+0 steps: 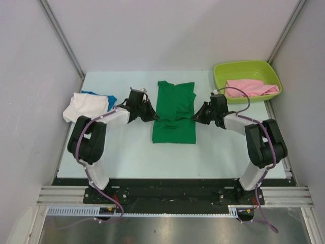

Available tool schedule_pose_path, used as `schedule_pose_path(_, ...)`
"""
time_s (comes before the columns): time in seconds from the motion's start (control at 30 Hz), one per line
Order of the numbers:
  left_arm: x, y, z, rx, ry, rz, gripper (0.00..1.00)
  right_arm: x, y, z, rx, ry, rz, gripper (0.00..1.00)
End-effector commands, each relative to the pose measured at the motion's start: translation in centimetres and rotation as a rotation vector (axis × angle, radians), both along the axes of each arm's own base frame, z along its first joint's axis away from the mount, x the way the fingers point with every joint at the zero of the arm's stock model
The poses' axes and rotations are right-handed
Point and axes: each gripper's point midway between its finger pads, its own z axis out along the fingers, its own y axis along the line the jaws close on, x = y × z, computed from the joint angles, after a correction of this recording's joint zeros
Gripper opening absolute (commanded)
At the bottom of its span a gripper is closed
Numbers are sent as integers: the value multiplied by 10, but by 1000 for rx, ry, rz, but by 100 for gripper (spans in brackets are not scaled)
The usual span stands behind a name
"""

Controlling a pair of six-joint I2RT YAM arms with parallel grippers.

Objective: Fold and stack the t-shirts

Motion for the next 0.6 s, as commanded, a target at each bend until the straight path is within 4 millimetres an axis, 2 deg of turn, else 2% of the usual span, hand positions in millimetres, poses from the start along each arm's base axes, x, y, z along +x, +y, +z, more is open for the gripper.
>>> schedule_pose_path(0.0, 40, -9, 23, -59, -88, -24, 0, 48, 3, 27, 56, -96, -29, 2)
schedule_pose_path(0.03, 52, -11, 35, -70, -114, -22, 0, 56, 3, 31, 69, -102, -42, 19)
schedule_pose_path(0.07, 61, -6, 30, -65, -102, -8, 2, 64, -1, 23, 66, -89, -68, 31)
schedule_pose_path(0.1, 69, -4, 33, -65, -100, 8, 8, 84, -4, 39, 81, -139, -94, 43)
schedule_pose_path(0.13, 87, -4, 53, -84, -147, 19, 40, 96, -6, 42, 95, -153, -122, 62)
schedule_pose_path(0.17, 103, 7, 47, -83, -135, 53, 61, 109, -9, 30, 97, -146, -150, 67)
schedule_pose_path(0.2, 113, 11, 51, -95, -128, 80, 82, 126, -16, 35, 118, -169, -185, 73)
schedule_pose_path(0.23, 133, 12, 73, -125, -171, 90, 99, 143, -18, 46, 142, -194, -202, 84)
schedule_pose_path(0.27, 145, 23, 80, -146, -181, 107, 100, 149, -18, 49, 188, -179, -208, 88)
schedule_pose_path(0.3, 148, 26, 75, -151, -146, 116, 100, 154, -23, 44, 200, -167, -218, 90)
schedule_pose_path(0.33, 155, 29, 88, -161, -166, 120, 100, 156, -23, 50, 207, -178, -215, 90)
schedule_pose_path(0.37, 157, 37, 93, -164, -169, 130, 100, 155, -26, 55, 179, -201, -208, 90)
schedule_pose_path(0.4, 152, 40, 108, -164, -198, 124, 100, 149, -29, 62, 146, -198, -207, 91)
schedule_pose_path(0.43, 145, 45, 101, -140, -187, 136, 100, 146, -30, 67, 99, -213, -210, 91)
schedule_pose_path(0.47, 137, 47, 105, -132, -189, 138, 100, 136, -32, 62, 33, -195, -188, 91)
schedule_pose_path(0.5, 126, 48, 124, -138, -224, 136, 100, 128, -31, 75, -2, -217, -172, 91)
schedule_pose_path(0.53, 106, 53, 102, -116, -172, 152, 100, 123, -28, 79, -49, -231, -165, 91)
schedule_pose_path(0.57, 95, 52, 101, -115, -178, 152, 100, 103, -28, 64, -116, -164, -143, 93)
